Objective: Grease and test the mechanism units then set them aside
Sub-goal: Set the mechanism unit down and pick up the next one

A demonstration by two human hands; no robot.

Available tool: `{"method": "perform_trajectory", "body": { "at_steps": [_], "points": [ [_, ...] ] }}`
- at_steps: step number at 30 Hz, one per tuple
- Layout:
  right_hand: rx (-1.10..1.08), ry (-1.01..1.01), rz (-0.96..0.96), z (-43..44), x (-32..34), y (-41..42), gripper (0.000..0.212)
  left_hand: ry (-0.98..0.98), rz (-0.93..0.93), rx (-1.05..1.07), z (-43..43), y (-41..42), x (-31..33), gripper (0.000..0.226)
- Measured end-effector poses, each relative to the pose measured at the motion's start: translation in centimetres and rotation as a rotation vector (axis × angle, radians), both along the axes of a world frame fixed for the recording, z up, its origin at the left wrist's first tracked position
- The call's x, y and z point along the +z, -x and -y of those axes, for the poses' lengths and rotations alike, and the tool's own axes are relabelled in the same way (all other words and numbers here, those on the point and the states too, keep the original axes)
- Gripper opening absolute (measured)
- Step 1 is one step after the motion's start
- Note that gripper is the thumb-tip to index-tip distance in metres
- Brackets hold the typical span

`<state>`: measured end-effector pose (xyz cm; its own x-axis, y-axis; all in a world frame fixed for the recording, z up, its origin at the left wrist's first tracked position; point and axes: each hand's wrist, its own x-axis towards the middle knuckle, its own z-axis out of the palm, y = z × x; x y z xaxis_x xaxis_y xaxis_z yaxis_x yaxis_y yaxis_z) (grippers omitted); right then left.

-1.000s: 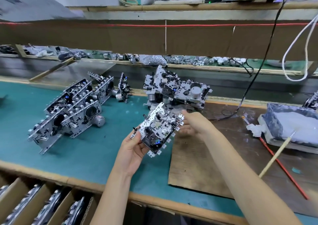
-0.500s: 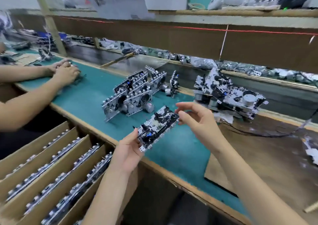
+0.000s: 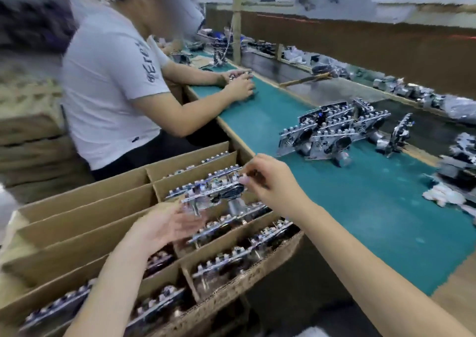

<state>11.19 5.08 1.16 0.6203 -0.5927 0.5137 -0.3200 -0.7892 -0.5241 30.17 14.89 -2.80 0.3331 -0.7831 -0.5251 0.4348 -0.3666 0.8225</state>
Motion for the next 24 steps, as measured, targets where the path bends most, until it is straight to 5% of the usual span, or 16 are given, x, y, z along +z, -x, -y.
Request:
{"method": "perform_trajectory", "body": {
  "at_steps": [3,5,15,24],
  "points": [
    [0.107,-0.057,-0.025,-1.3,-0.4,-5.5,0.007,-0.060,0.492,0.150,-3.6,-4.1,0.3,0.028],
    [0.151,-0.123,-0.036,-2.4,-1.0,-9.0,0.009,0.024,0.637,0.235,-5.9,-6.5,1.2,0.021],
    [0.209,-0.289,-0.204,-5.8,-4.9,-20.2,0.005,-0.005,1.081,0.067,-11.7,-13.1,0.9,0.009],
    [0.110,-0.277,-0.507,-4.2,-9.3,-20.9,0.011,-0.246,1.219,-0.157,-7.6,-13.7,-3.0,0.011]
  ]
}}
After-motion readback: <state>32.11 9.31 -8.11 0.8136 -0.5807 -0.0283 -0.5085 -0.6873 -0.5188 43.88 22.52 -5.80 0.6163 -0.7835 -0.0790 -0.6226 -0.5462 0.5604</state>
